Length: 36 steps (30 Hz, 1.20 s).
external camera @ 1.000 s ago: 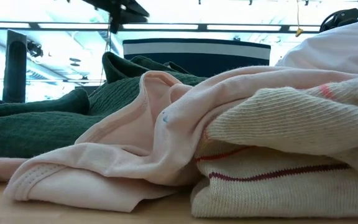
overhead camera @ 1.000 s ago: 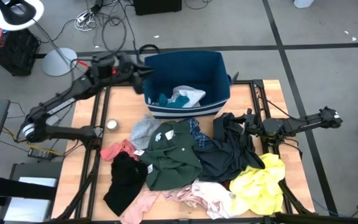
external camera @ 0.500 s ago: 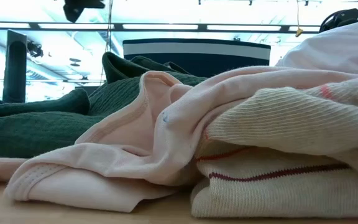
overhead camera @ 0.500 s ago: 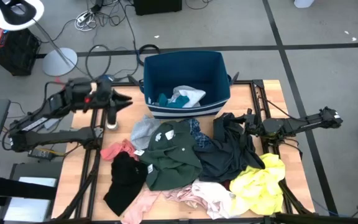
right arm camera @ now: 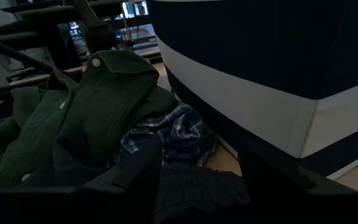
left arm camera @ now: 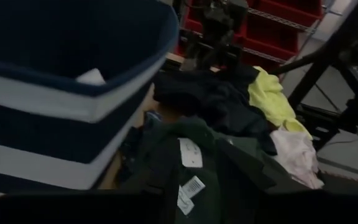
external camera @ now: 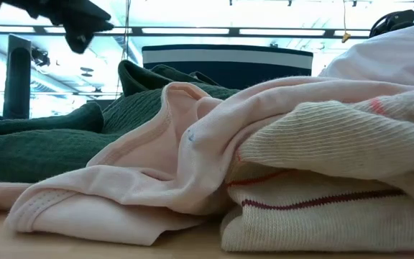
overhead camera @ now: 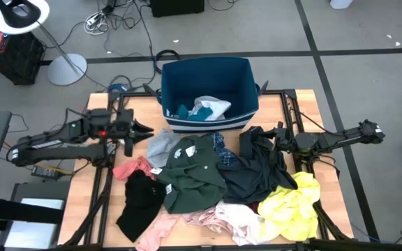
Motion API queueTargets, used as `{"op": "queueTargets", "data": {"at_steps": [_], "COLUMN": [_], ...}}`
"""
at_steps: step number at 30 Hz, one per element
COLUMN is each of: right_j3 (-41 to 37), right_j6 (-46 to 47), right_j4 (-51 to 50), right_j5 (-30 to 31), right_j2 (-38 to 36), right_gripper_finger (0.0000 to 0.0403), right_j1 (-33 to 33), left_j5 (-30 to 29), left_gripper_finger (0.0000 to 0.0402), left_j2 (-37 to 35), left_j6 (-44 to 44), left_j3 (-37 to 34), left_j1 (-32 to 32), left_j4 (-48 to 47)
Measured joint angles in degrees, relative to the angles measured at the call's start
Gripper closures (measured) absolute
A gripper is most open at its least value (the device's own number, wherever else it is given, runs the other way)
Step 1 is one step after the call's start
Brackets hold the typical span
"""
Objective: Sort clothes
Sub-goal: Put the black jacket into the blue laundry bin
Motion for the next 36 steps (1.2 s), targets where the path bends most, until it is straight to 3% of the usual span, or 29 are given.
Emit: {"op": "queueTargets", "data": {"at_steps": [8,11,19,28,36], "right_j3": [0.0,0.0,0.0,0.3,10.2], "right_j6": [0.4,6.8,11.2,7.8,3.4], "right_j4": [0.2,1.6,3.7,4.1,-4.1], "right_j5": [0.0,0.0,0.0,0.3,-6.1], "right_j2": [0.0,0.0,0.0,0.1,1.1], "right_gripper_finger": [0.0187,0.0187,0.0187,0.0187,0.0196], "right_j1": [0.0,0.0,-0.2,-0.3,-0.2], "left_j5": [-2.5,-4.7,-7.4,-7.4,-7.5], "left_gripper_finger": [0.0296,0.0296,0.0296,0.0296,0.0296], "left_j2": [0.0,0.0,0.0,0.0,0.0], "left_j6": [-4.5,-6.3,-6.5,-6.5,-6.3], "left_j3": [-9.2,-10.9,-11.4,-11.4,-11.4], "left_j1": [-5.9,-8.2,-11.3,-11.3,-11.3], "left_j4": [9.6,11.2,10.7,10.6,10.8]}}
